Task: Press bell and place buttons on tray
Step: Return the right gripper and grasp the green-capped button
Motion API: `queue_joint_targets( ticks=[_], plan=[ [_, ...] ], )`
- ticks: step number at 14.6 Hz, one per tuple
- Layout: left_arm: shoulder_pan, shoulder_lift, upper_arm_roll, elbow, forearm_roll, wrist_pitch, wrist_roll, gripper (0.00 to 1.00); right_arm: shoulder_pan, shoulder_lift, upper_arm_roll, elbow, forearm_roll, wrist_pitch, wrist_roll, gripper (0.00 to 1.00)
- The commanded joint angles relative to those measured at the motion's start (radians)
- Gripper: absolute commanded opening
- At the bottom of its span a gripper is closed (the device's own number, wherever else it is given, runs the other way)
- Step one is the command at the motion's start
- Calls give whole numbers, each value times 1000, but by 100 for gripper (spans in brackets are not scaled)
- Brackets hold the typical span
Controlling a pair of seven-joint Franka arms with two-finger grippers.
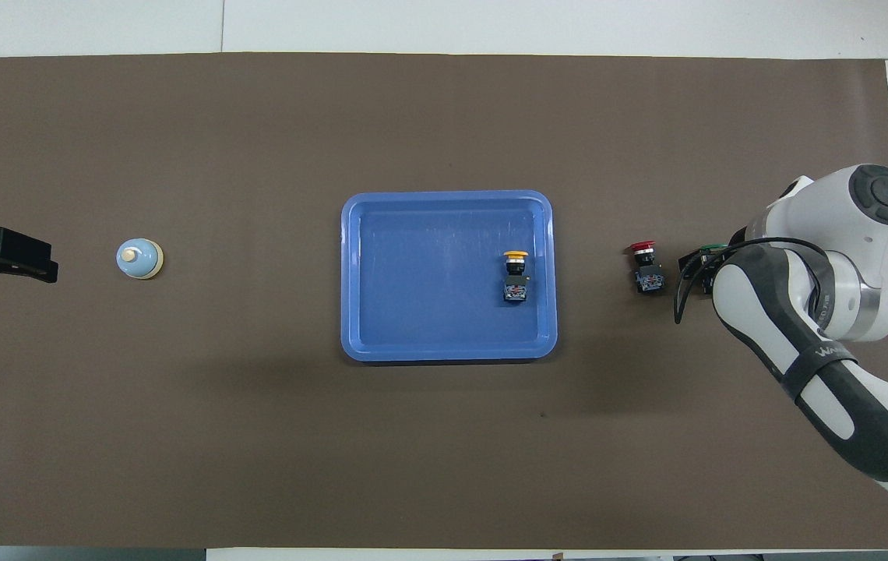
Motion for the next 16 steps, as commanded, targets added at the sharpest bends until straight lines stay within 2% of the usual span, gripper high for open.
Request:
queue_joint_targets(
  ticks=[1,2,3,8,10,13,16],
  plan=[
    [-3,-7,7,10,-7,-23,4,100,-11,0,8,-11,22,24,-35,100],
    [-3,-5,7,10,-7,-23,5,100,-9,0,8,-11,22,23,-35,95],
    [-5,-7,7,10,-7,-23,5,100,-9,0,7,-13,23,23,-37,85],
    [-3,-5,7,10,-7,-25,4,100,-5,-6,7,-25,20,27,-77,1],
    [-3,-7,7,10,-7,-23,4,100,-3,-11,8,10,20,18,-94,0],
    [-3,-7,7,10,-7,-23,4,100,18,-6,22,143,22,-84,-86,0],
    [-3,-5,7,10,-7,-23,4,100,127,29,34,304,46,-204,99,0]
  ],
)
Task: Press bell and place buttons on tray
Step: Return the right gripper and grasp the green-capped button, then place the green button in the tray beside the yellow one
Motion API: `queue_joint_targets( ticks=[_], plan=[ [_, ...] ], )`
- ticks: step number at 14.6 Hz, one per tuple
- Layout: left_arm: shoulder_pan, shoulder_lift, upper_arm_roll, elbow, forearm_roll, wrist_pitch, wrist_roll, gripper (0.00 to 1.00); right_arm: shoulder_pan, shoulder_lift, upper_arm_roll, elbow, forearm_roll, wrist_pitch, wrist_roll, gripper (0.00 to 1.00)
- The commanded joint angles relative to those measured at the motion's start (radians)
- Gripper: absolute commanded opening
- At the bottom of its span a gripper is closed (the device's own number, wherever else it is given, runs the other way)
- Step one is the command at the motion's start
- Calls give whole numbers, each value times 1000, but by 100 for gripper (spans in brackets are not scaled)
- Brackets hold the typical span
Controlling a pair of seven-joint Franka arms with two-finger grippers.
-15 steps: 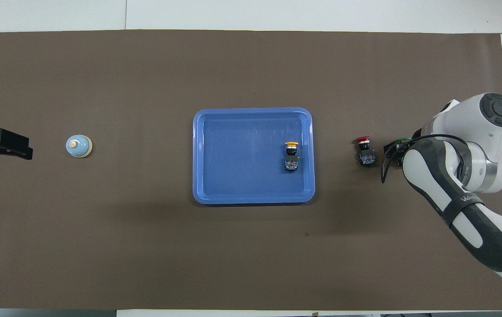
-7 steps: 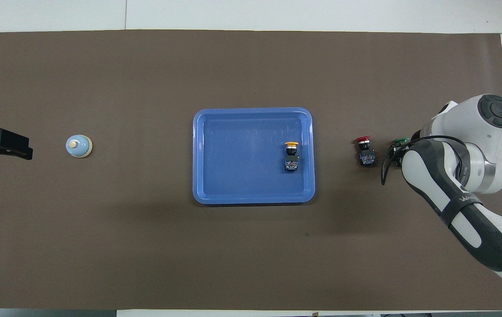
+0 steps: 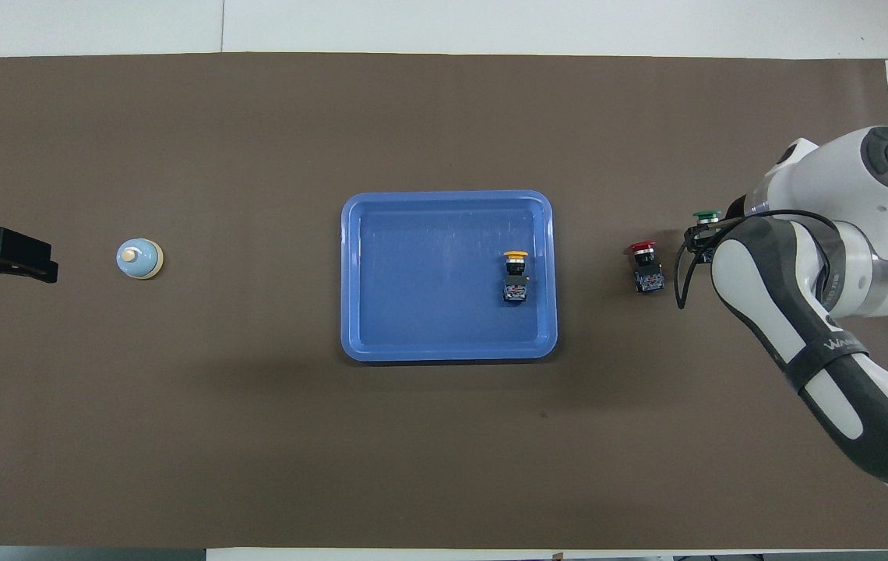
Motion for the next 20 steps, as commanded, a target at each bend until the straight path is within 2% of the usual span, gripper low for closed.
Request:
queue_joint_targets(
  ticks=[1,4,7,9,13,20],
  plan=[
    [-3,-5,7,10,-7,-23,4,100,107,44,8,144,19,-80,179,0],
    [-3,-7,7,10,-7,-23,5,100,235,102,7,238,14,-103,345,0],
    [-3,-7,7,10,-7,-23,4,100,387,196,4,347,3,-143,576,0],
    [-3,-5,7,10,-7,-23,4,100,444,242,5,384,6,-142,664,0],
    [-3,-5,7,10,-7,-23,4,100,500,268,7,366,16,-94,715,0],
    [-3,-5,7,10,-7,-23,5,100,515,256,8,228,11,30,737,0]
  ],
)
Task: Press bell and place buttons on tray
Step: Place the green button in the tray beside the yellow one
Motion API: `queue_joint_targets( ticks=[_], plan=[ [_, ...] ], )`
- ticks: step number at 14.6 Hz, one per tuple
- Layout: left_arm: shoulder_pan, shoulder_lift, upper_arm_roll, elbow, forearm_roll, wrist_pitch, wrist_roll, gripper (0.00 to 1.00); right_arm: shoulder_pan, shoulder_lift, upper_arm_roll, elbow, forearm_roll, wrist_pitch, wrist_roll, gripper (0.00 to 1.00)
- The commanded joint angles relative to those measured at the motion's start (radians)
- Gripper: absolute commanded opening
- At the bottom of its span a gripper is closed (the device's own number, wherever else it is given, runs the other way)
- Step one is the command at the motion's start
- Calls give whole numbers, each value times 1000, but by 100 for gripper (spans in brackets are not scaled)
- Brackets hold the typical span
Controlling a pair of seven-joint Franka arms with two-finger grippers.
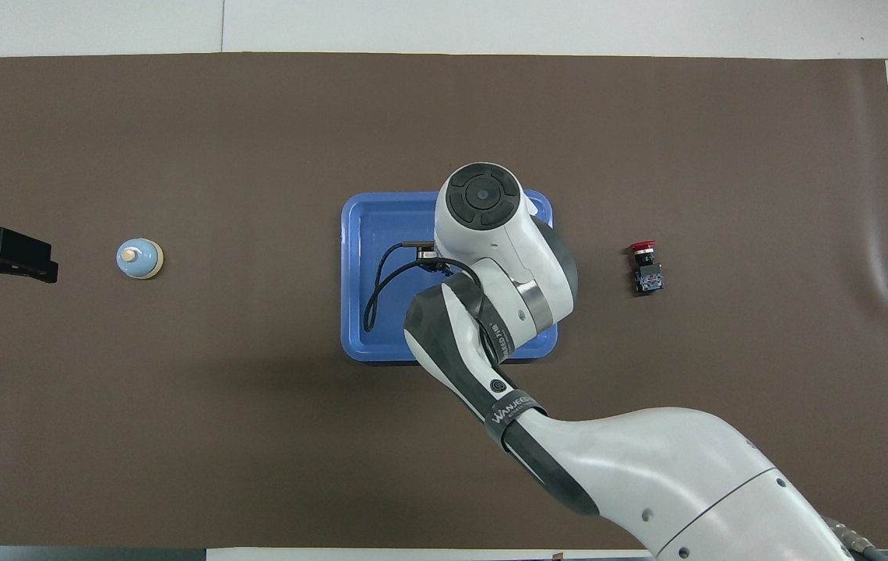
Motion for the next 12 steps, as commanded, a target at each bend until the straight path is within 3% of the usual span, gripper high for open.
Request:
queue_joint_targets(
  ticks=[1,2,3,8,12],
  plan=[
    [-3,-7,7,10,-7,-23,4,100,15,-29,0,-71,3,60,18,0],
    [-3,-5,7,10,-7,-23,4,100,20,-30,-2,-78,3,65,18,27],
    [-3,-5,7,10,-7,-23,4,100,22,-32,-3,-78,-2,59,20,99],
    [-3,-7,7,10,-7,-23,4,100,0,-54,-20,13,-80,-99,0,100],
    [-5,-5,7,10,-7,-23,4,100,-151,-142,-26,-9,-86,-147,-259,100]
  ],
)
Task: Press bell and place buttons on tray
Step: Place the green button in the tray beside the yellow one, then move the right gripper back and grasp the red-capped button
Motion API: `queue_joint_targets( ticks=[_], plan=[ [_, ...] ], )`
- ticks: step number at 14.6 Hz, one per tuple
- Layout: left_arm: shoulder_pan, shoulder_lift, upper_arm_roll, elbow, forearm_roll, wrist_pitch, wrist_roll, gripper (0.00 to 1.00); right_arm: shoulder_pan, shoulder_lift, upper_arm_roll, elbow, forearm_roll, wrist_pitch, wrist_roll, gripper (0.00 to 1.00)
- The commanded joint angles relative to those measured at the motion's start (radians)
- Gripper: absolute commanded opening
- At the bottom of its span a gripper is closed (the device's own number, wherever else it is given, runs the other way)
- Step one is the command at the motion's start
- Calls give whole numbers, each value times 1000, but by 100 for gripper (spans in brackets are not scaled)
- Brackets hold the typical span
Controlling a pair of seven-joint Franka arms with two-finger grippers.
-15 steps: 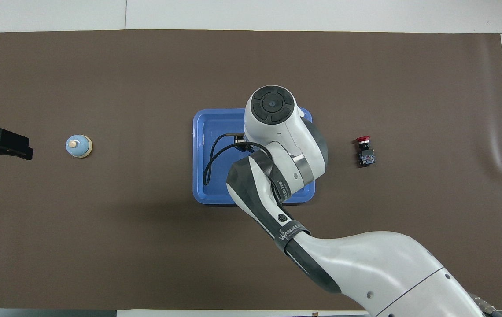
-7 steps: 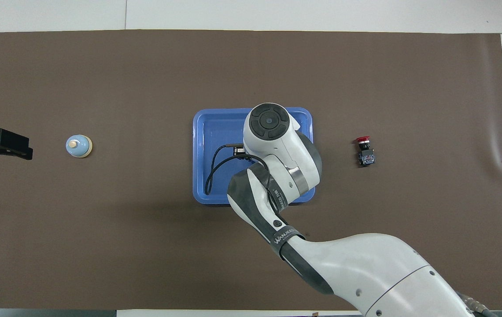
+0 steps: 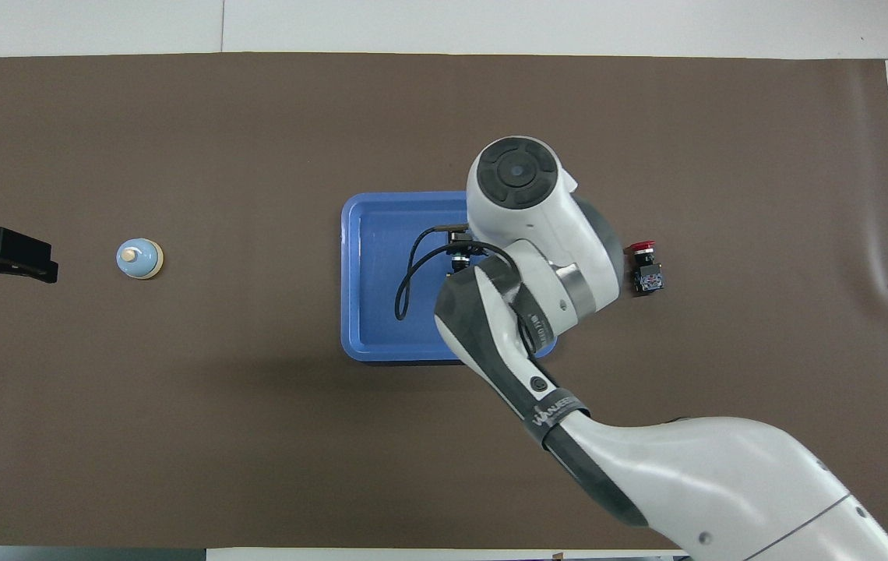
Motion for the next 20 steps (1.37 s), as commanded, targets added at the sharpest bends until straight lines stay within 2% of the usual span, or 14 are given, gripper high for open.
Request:
queue_joint_targets(
  ticks=[1,5,7,9,12,16,20],
  plan=[
    [-3,-5,7,10,-7,-24,4,100,-112,-60,12,-48,-6,-19,-157,100],
    [-3,-5,7,10,-7,-22,5,100,-244,-100,12,-155,-7,4,-231,100],
    [-3,-5,7,10,-7,-22,4,100,-302,-125,13,-236,-4,52,-350,100],
    [-3,-5,7,10,-7,-24,4,100,-330,-149,13,-319,-4,116,-365,100],
    [-3,-5,7,10,-7,-22,5,100,-335,-165,13,-378,-1,171,-356,100],
    [-3,-5,7,10,-7,-22,4,100,-325,-169,13,-401,6,179,-314,100],
    [-3,-7,7,10,-7,-22,4,100,-327,-177,13,-481,6,288,-316,100]
  ],
)
